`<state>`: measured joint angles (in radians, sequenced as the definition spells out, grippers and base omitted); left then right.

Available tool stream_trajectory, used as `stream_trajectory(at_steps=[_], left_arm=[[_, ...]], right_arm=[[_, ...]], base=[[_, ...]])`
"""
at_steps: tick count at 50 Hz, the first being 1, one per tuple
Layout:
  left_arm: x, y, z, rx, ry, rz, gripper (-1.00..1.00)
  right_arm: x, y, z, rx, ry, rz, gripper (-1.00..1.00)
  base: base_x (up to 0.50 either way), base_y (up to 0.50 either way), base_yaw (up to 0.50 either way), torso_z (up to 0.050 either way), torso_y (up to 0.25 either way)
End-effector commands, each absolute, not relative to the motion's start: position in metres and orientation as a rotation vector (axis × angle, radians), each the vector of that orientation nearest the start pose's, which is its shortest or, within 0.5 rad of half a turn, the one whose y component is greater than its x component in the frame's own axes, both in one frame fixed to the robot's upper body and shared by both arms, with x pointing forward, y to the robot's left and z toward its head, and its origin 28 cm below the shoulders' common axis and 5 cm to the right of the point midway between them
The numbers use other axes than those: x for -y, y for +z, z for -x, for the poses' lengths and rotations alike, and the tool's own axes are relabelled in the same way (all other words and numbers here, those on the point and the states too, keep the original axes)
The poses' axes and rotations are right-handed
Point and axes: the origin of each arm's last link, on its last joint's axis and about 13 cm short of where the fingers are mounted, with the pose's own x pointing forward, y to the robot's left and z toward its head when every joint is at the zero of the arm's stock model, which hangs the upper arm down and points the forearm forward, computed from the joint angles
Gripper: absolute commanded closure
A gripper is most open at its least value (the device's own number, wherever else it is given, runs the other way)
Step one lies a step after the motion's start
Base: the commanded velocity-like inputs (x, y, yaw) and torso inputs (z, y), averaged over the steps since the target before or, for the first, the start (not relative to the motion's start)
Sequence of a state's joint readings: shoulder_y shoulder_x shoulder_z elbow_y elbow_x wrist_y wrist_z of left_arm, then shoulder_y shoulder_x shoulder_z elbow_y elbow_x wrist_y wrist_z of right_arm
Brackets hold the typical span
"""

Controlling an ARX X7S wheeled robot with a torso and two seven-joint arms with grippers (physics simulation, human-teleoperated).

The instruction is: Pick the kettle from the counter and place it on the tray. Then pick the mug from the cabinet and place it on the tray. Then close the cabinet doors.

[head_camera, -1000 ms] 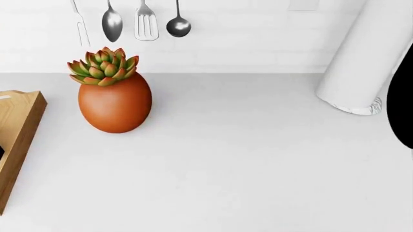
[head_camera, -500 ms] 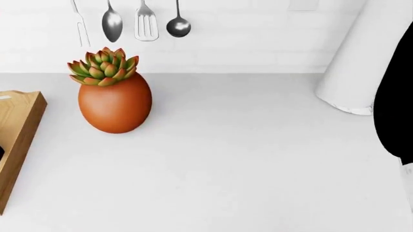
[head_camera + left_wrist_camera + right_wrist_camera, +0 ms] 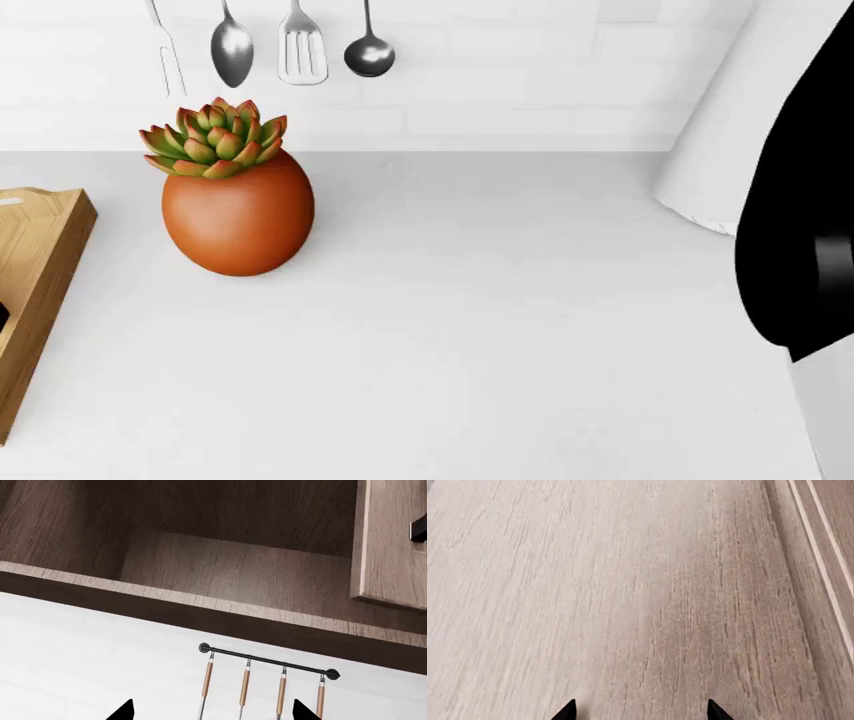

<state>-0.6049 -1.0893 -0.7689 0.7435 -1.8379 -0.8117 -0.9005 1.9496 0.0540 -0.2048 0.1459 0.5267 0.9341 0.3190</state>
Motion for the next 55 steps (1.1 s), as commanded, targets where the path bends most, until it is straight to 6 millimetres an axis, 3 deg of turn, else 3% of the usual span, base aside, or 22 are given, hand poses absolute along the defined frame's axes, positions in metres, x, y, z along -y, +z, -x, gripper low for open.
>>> stream_trajectory(at_steps=[1, 23, 55], left_arm=[[-0.326, 0.343, -0.118, 0.577, 0.151, 0.171, -1.00], [-0.326, 0.341, -0.118, 0.571, 0.154, 0.175, -1.00], [-0.327, 0.337, -0.121, 0.560, 0.155, 0.182, -1.00]], right_arm=[[0.019, 0.475, -0.317, 0.331, 0.453, -0.077, -1.00], [0.020, 0.448, -0.339, 0.210, 0.383, 0.005, -1.00], [0.021, 0.390, -0.373, -0.114, 0.276, 0.184, -1.00]], base=[[0.00, 0.00, 0.00, 0.000, 0.000], [0.00, 0.00, 0.00, 0.000, 0.000], [0.00, 0.00, 0.00, 0.000, 0.000]])
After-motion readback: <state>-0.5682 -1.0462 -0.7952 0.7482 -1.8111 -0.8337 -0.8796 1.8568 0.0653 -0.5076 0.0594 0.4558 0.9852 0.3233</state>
